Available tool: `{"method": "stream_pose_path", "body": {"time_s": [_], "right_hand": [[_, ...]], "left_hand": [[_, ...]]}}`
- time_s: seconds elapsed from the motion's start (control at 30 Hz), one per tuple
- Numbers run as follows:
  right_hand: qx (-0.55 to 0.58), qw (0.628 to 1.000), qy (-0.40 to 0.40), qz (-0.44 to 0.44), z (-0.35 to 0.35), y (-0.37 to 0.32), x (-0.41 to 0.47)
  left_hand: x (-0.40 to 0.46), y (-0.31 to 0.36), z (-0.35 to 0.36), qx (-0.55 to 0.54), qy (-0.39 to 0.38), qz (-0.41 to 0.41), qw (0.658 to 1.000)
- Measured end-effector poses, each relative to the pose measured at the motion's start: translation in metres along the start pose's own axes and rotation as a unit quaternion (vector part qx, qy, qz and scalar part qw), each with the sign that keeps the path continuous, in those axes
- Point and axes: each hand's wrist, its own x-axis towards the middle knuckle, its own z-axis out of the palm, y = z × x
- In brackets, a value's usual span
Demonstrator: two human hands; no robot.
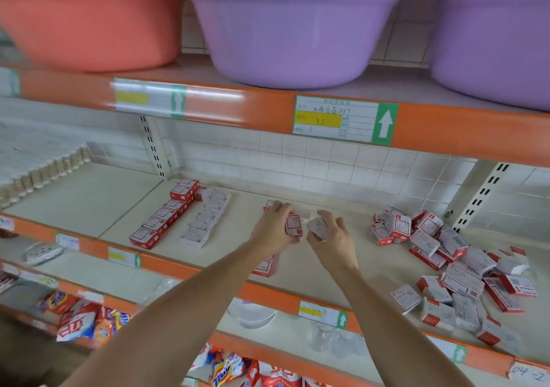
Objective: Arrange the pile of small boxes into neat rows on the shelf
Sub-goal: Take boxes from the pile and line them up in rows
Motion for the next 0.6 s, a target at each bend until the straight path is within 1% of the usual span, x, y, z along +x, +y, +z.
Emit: {"method": "stream_pose_path", "body": {"time_s": [0.2, 0.33, 0.5, 0.6], "right_hand": [[0.002, 0.998, -0.047, -0.032, 0.043, -0.044, 0.009], [0.013, 0.996, -0.064, -0.056, 0.069, -0.073, 0.015], [0.034, 0.995, -0.089, -0.034, 0.099, -0.102, 0.02], [0.004, 0.995, -0.099, -0.018, 0.114, -0.118, 0.02]], "left_hand": [[-0.008, -0.049, -0.037, 0.043, 0.034, -0.017, 0.998], [-0.015, -0.086, -0.06, 0.036, 0.044, -0.03, 0.998], [-0.018, -0.127, -0.082, 0.023, 0.044, -0.052, 0.997], [-0.019, -0.146, -0.094, 0.031, 0.041, -0.054, 0.997]]}}
